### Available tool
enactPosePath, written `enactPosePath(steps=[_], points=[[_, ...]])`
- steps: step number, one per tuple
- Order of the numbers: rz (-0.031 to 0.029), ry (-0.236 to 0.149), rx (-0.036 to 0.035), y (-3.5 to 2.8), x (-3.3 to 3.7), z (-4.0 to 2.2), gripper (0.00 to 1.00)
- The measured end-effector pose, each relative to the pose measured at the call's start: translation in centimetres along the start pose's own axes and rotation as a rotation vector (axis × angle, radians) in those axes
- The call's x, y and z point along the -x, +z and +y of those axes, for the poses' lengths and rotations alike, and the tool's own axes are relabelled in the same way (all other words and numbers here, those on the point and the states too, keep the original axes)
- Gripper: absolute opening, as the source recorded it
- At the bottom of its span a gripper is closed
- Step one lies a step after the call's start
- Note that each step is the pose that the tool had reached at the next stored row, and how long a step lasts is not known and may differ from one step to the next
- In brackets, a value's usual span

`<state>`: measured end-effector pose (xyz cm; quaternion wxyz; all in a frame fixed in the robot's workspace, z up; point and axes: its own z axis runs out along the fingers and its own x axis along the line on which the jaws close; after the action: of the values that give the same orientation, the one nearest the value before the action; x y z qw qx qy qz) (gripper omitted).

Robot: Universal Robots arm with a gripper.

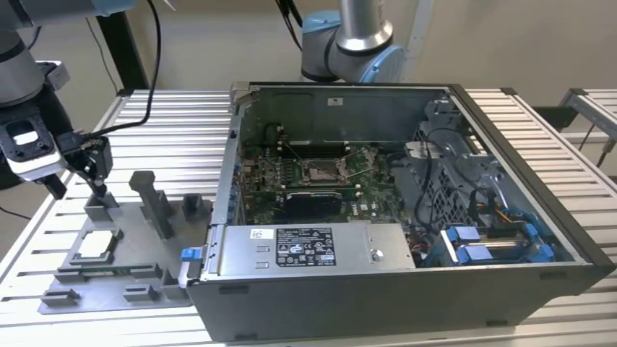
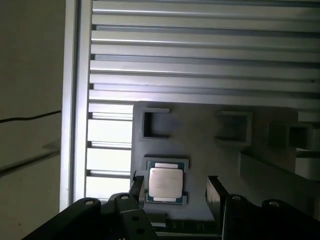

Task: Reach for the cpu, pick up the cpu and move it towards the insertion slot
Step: 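Pick up the cpu and move it towards the insertion slot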

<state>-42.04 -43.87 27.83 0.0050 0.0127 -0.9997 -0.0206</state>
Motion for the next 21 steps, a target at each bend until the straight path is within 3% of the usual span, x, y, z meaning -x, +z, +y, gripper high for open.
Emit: enactPosePath(steps=[12,21], points=[[0.0,0.0,0.0,1.64,-0.18,-0.1,1.0],[0.0,0.0,0.0,2.95,-0.28,-0.97,1.0]])
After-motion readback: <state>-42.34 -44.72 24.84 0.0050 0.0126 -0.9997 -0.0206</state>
